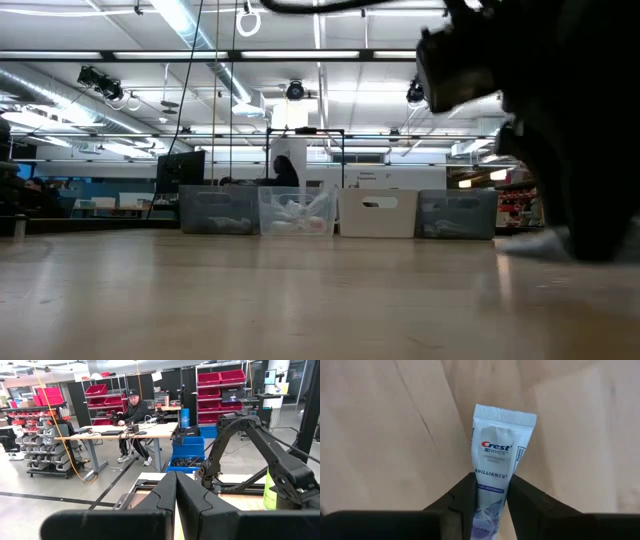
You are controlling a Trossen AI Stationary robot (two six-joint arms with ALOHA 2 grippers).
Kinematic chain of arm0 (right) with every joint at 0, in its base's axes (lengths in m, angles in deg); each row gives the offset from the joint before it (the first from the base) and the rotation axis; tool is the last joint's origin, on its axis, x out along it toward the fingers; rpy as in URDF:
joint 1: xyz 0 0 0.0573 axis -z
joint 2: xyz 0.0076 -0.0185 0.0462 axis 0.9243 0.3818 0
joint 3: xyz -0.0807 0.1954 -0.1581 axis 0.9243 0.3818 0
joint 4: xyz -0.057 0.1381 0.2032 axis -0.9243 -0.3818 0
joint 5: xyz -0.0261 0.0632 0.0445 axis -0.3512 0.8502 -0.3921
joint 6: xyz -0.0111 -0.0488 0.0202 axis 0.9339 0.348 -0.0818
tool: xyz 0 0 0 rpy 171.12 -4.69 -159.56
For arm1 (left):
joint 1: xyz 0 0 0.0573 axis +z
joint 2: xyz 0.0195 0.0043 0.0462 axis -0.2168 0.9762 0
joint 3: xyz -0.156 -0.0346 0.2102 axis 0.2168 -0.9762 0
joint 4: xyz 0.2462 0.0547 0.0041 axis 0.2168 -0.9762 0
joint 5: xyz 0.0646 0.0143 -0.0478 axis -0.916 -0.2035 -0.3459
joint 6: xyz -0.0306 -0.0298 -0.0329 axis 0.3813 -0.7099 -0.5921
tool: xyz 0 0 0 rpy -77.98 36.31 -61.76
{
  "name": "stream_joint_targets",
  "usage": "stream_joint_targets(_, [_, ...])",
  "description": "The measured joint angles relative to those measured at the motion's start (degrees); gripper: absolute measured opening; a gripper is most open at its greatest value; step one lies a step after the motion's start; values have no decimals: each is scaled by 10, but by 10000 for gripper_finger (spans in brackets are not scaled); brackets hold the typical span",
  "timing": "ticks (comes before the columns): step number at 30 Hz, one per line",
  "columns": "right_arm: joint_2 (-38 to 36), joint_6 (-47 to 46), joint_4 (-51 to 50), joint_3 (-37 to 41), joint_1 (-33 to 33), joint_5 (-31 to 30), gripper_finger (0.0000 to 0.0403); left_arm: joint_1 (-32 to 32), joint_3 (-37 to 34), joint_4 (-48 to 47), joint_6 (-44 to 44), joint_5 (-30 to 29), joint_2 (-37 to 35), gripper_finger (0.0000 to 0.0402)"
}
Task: Pick & Place Travel size toiletries
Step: Put the white toothpaste into the left black bin
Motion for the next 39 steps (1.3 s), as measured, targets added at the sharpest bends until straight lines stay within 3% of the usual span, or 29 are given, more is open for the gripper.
stream_joint_targets(6, [-31, 42, 21, 0, 29, -33, 104, 0, 0, 0, 3, 0, 0, 18])
stream_joint_targets(29, [-121, 170, 186, -2, 191, -41, 87, 0, 0, 0, -35, 6, 0, 18])
stream_joint_targets(39, [-178, 219, 254, -2, 254, -149, 84, 0, 0, 2, -26, 6, 0, 18])
